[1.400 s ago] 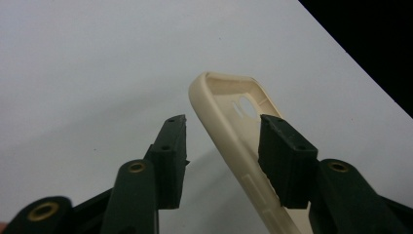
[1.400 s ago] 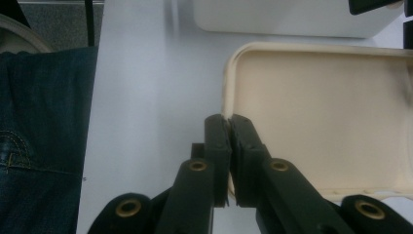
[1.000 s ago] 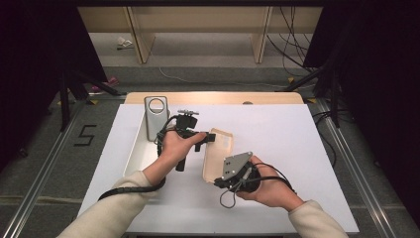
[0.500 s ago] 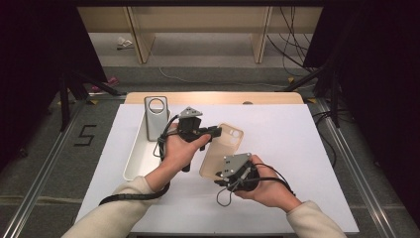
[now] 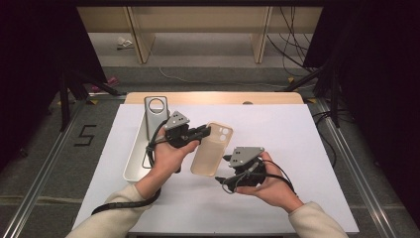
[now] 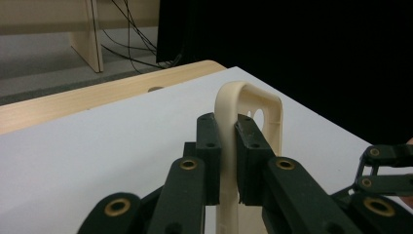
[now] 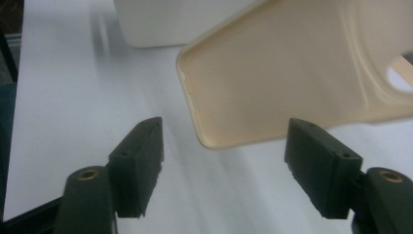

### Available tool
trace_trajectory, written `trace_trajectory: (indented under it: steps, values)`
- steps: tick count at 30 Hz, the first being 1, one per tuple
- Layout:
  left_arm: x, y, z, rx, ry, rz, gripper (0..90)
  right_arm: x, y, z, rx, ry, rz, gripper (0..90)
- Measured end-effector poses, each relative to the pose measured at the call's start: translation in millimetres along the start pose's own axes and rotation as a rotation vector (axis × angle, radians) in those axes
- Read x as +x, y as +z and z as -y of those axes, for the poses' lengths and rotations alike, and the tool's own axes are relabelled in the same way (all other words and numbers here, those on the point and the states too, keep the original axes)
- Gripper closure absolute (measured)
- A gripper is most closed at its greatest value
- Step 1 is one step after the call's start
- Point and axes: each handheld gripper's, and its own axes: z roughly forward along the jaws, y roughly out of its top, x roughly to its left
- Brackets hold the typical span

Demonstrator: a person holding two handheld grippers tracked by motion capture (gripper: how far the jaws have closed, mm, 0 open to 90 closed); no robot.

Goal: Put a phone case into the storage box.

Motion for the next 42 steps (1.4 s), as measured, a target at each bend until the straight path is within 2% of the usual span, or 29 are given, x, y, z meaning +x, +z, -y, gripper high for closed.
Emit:
trace_trajectory:
  steps: [5,14,28,36,42]
  values:
    - [6.0,-10.3,2.7,-0.037,-0.001,-0.009,81.9,-5.0,-5.7,5.5,-0.031,0.067,0.015,26.1]
    - [12.8,-24.8,10.6,-0.080,-0.001,-0.019,81.9,-13.9,-14.3,15.8,-0.054,0.142,0.036,22.1]
    - [18.2,-45.5,0.5,-0.140,0.026,-0.029,81.9,-19.7,-30.0,27.9,-0.094,0.205,0.083,18.3]
    - [18.1,-50.0,-3.8,-0.154,0.047,-0.025,81.9,-21.7,-36.8,35.4,-0.101,0.237,0.105,17.9]
    - [20.4,-53.2,-6.5,-0.160,0.049,-0.027,81.9,-22.1,-39.3,39.2,-0.104,0.248,0.116,17.0]
